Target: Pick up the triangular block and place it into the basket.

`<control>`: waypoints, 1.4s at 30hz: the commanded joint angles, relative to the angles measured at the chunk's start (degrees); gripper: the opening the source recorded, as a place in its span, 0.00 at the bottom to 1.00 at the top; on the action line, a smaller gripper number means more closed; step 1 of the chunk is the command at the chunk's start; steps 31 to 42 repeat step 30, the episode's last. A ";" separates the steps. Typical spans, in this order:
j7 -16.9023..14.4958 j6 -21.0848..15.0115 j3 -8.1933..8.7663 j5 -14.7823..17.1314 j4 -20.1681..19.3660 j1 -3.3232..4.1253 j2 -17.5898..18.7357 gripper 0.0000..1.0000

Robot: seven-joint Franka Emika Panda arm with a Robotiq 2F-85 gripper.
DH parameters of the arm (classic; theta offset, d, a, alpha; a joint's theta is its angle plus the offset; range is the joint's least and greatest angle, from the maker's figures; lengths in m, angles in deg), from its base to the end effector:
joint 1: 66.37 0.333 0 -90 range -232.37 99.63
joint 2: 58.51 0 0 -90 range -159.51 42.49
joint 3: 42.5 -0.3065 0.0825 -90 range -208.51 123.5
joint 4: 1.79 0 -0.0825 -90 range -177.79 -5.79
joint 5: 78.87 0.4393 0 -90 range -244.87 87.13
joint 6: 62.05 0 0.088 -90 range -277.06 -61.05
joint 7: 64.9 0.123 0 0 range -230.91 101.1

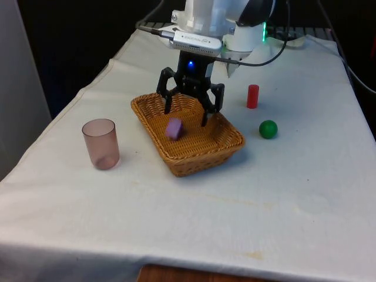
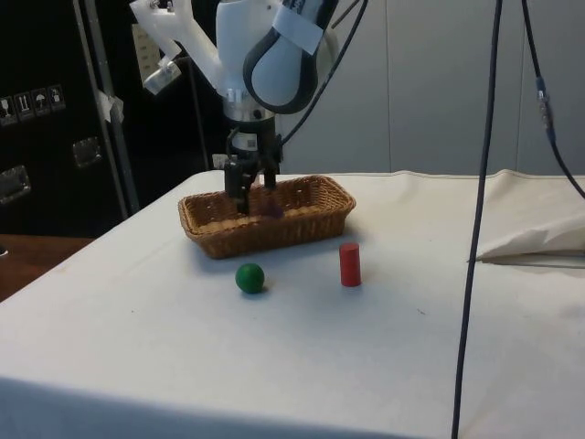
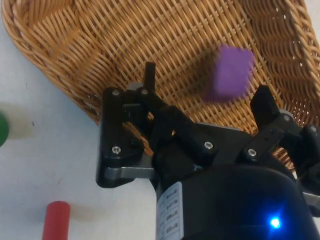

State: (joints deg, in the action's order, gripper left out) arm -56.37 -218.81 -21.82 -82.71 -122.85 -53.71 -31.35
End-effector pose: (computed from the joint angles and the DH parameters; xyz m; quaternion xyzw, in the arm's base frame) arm 0.6190 -0.0922 0.1481 0.9878 -0.0883 0.0871 0.0944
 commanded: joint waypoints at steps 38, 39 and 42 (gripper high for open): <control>0.40 4.24 0.34 -0.17 -4.41 0.11 -9.57 1.00; 0.40 4.24 0.34 -0.17 -4.41 0.11 -9.57 1.00; 0.40 4.24 0.34 -0.17 -4.41 0.11 -9.57 1.00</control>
